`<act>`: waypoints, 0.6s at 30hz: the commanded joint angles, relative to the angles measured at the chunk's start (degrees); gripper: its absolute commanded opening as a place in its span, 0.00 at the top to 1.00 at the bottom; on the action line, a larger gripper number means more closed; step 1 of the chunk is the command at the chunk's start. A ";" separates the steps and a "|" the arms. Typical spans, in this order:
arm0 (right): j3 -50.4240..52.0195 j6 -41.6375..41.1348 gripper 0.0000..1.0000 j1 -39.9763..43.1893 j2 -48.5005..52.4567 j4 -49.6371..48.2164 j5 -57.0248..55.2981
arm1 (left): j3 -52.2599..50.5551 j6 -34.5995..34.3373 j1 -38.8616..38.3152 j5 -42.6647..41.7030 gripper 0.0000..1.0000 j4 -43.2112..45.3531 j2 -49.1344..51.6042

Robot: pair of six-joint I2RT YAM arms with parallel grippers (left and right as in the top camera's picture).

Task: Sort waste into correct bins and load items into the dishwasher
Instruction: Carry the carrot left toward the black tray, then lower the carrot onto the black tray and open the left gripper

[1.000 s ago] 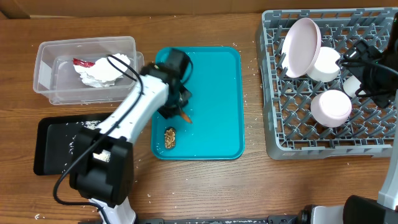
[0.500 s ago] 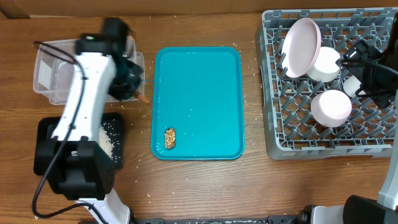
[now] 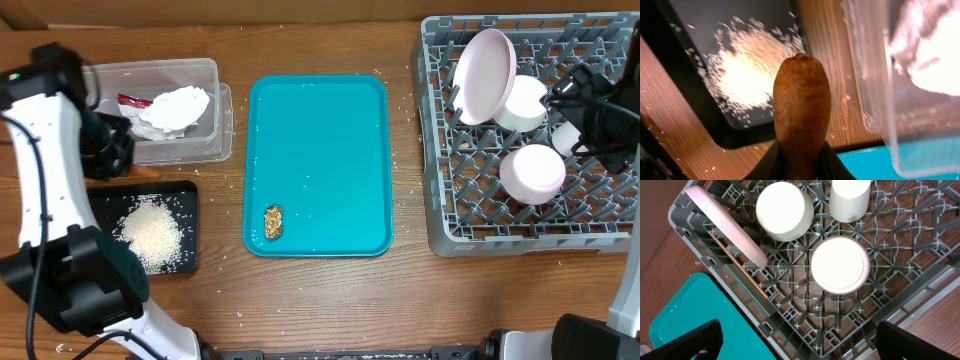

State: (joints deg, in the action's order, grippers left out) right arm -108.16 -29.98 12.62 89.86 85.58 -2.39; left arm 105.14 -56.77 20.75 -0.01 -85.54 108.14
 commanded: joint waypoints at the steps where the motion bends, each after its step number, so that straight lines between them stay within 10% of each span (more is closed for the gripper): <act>1: -0.55 -0.07 0.00 0.00 -0.26 -0.15 -0.55 | -4.00 1.57 1.97 0.70 0.82 0.07 0.42; 18: -0.55 -0.07 0.00 0.00 -0.26 -0.15 -0.55 | -27.71 1.27 2.49 0.85 0.83 17.09 0.42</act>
State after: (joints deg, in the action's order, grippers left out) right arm -108.16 -29.98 12.62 89.86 85.58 -2.37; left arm 78.87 -56.36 23.24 0.01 -69.34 108.25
